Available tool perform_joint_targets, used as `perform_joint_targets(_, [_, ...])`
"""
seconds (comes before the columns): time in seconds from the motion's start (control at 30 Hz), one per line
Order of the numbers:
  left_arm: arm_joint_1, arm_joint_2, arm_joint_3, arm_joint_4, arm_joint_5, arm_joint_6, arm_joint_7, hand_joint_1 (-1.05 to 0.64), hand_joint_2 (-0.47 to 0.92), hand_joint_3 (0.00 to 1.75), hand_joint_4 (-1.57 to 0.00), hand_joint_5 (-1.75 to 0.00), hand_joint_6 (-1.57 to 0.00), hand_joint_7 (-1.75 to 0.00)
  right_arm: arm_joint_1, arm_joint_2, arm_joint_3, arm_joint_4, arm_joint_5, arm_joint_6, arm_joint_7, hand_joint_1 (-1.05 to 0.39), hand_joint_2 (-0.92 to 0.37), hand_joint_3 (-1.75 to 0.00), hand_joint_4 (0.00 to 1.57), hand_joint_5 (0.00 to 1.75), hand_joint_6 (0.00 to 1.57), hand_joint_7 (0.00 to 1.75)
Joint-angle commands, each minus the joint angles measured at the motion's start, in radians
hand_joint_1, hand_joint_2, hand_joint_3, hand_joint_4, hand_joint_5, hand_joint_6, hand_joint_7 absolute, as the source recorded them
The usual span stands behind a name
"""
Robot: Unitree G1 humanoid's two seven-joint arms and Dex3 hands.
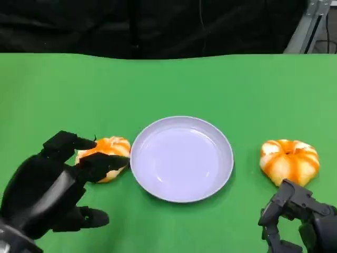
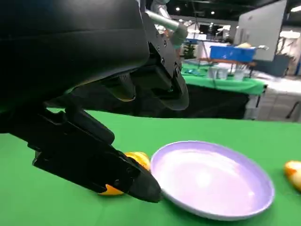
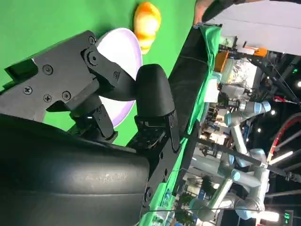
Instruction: Grasp the bread from the table and place it into the plate.
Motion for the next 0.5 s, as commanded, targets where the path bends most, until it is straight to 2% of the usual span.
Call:
perform_joint_targets(0.03, [-0.072, 0.046, -0.055, 0.108, 0.094, 0.018, 0.101, -0.72, 0.75, 0.00, -0.27, -0.53, -0.70, -0.01, 0.001, -0.010, -0.008, 0.002, 0.006, -0.005, -0.003, -0.13, -0.55, -1.14, 0.81, 1.75, 0.71, 1.60])
perform_joint_targets(0.1, [-0.113, 0.049, -0.085, 0.158, 0.114, 0.045, 0.115, -0.71, 0.76, 0.00, -0.36, -0.36, -0.69, 0.00, 0.003, -0.010, -0.007, 0.000, 0.009, -0.003, -0.001, -0.13, -0.55, -1.14, 0.81, 1.75, 0.71, 1.59])
perform_joint_targets(0.17, [-0.151, 0.048, -0.113, 0.203, 0.131, 0.080, 0.118, -0.72, 0.78, 0.01, -0.40, -0.26, -0.67, 0.00, 0.003, -0.010, -0.007, 0.002, 0.009, -0.007, -0.001, -0.13, -0.55, -1.14, 0.81, 1.75, 0.70, 1.59])
perform_joint_targets(0.3, [-0.207, 0.039, -0.164, 0.269, 0.149, 0.158, 0.111, -0.76, 0.82, 0.01, -0.42, -0.16, -0.62, 0.00, 0.002, -0.008, -0.008, 0.005, 0.004, -0.010, -0.006, -0.14, -0.56, -1.13, 0.81, 1.75, 0.70, 1.59])
perform_joint_targets(0.5, [-0.274, 0.021, -0.242, 0.357, 0.179, 0.280, 0.121, -0.85, 0.91, 0.02, -0.33, -0.06, -0.46, 0.00, 0.004, -0.009, -0.005, 0.001, 0.016, -0.001, 0.002, -0.13, -0.57, -1.12, 0.81, 1.75, 0.71, 1.59])
